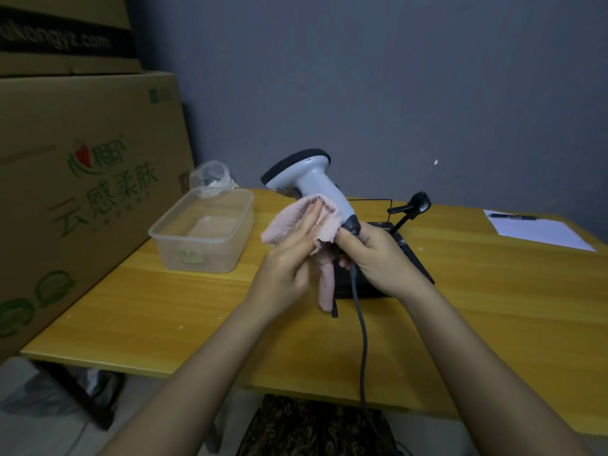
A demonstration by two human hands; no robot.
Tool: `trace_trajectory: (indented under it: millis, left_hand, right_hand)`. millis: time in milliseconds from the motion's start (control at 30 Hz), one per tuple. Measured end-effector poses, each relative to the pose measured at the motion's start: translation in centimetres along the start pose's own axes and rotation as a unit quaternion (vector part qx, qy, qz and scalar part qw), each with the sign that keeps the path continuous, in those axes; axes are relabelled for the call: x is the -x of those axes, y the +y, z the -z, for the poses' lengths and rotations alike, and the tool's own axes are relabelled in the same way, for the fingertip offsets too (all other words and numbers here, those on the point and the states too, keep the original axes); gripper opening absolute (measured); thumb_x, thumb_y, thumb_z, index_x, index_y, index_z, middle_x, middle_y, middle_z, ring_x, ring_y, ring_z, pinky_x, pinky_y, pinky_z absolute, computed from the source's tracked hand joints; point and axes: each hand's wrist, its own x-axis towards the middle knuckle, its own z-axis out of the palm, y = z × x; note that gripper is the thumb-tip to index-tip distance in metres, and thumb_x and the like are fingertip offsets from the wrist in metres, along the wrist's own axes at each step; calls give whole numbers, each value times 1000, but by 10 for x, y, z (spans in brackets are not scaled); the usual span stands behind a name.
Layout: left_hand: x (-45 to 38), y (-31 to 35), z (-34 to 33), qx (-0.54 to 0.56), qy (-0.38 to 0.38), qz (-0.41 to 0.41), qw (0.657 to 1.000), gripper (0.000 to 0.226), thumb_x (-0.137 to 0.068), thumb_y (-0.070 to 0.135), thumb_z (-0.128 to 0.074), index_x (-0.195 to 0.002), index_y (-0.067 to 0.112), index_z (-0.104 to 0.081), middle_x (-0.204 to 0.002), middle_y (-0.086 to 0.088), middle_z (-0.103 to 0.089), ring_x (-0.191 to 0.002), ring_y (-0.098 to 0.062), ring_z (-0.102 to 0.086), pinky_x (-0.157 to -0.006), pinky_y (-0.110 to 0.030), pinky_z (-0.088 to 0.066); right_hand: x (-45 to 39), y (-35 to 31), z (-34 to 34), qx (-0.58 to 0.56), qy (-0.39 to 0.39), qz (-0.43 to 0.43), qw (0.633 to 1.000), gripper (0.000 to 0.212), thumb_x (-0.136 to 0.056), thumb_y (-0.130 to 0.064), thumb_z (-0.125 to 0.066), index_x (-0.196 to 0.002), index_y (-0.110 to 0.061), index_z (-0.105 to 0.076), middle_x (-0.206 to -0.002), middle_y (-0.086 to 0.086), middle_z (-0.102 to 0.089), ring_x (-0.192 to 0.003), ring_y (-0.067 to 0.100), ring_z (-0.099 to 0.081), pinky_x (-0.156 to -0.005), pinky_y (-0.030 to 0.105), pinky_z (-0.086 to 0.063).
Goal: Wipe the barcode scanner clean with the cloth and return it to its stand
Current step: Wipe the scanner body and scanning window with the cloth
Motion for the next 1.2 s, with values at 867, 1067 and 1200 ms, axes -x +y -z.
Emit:
trace_trajectory:
  millis: [867, 1067, 1200]
  left_hand:
    - [-23, 17, 30, 270, -62, 494, 824, 31, -81, 43, -65, -80, 13, -71, -80, -1, -72, -74, -7, -66, -76, -23, -48]
    - [-9, 5, 26, 283, 7, 504, 816, 27, -75, 24, -76, -57, 16, -57, -52, 3, -63, -50, -6, -58, -54, -16, -49]
    - [0, 0, 36, 288, 29, 507, 812, 21, -78, 16, -73, -64, 14, -58, -57, 0, -66, -53, -8, -61, -55, -17, -52]
  right_hand:
    - [2, 16, -46, 474, 115, 142, 861, 45, -83, -49, -53, -75, -4, -56, -67, 9, -57, -59, 26, -57, -44, 29, -34]
    - [2, 14, -61, 494, 143, 162, 842, 46, -78, -51, -61, -68, -7, -56, -59, 8, -56, -51, 24, -55, -43, 26, -26]
    - [2, 8, -45, 308, -53, 74, 947, 64, -78, -75, -30, -82, -15, -50, -81, -1, -56, -74, 19, -52, -59, 37, -39]
